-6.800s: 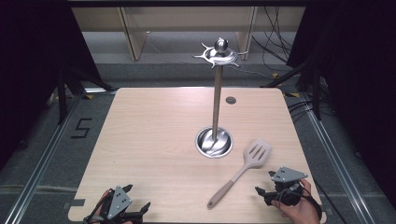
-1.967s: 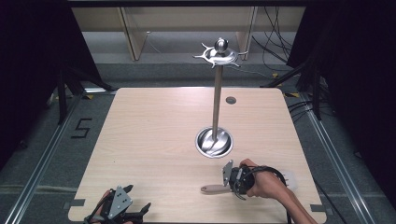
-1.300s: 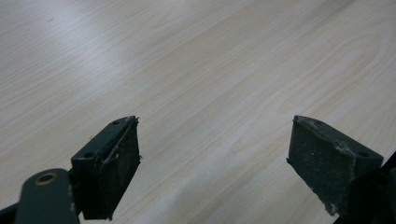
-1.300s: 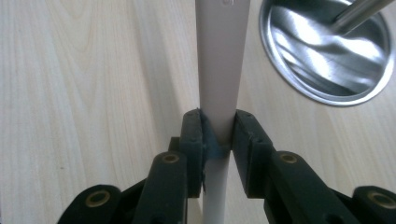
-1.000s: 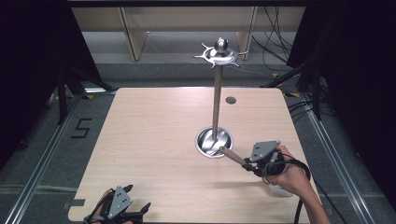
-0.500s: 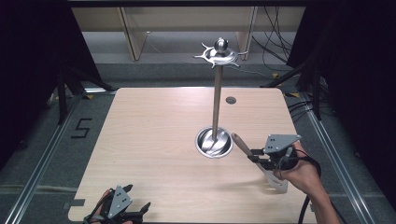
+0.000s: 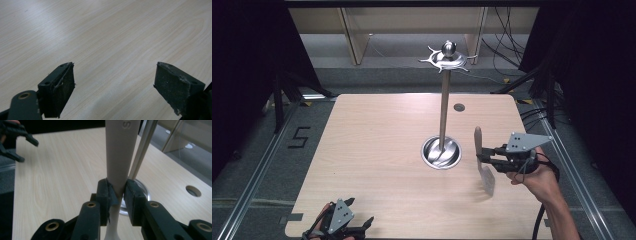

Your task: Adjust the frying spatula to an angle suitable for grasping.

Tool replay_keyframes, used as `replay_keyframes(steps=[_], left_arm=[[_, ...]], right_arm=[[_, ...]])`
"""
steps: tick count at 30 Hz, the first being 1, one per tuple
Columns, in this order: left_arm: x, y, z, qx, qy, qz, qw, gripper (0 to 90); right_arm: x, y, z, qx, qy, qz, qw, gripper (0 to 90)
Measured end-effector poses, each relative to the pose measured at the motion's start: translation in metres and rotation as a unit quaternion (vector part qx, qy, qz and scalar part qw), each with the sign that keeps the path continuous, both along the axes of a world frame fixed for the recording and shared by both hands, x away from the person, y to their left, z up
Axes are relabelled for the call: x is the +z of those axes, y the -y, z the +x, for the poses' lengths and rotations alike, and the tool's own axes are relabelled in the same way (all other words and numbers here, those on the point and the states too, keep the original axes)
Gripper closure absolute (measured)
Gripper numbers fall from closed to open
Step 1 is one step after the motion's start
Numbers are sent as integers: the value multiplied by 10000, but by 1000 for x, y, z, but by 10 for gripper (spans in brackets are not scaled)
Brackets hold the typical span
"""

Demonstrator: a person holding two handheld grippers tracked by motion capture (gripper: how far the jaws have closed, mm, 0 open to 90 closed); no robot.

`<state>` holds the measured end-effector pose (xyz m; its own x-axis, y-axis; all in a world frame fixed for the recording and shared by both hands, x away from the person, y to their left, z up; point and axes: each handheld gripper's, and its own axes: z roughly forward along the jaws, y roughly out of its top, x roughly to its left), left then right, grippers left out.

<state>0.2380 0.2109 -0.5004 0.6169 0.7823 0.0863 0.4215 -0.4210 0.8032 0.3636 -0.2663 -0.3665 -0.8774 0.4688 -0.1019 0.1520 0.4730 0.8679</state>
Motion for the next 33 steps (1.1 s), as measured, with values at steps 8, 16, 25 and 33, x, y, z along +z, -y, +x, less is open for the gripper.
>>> replay_keyframes(steps=[8, 16, 25, 33], left_arm=[[0, -1, 1, -45, 117, 86, 9999, 156], [0, -1, 0, 0, 29, 26, 10000, 156], [0, -1, 0, 4, 34, 26, 10000, 156], [0, -1, 1, -40, 98, 87, 9999, 156]], right_arm=[[13, -6, 7, 3, 191, 454, 9988, 753], [30, -16, 15, -151, 224, 603, 9978, 752], [47, -22, 22, -367, 310, 618, 9969, 752], [62, -25, 26, -529, 283, 526, 9968, 752]])
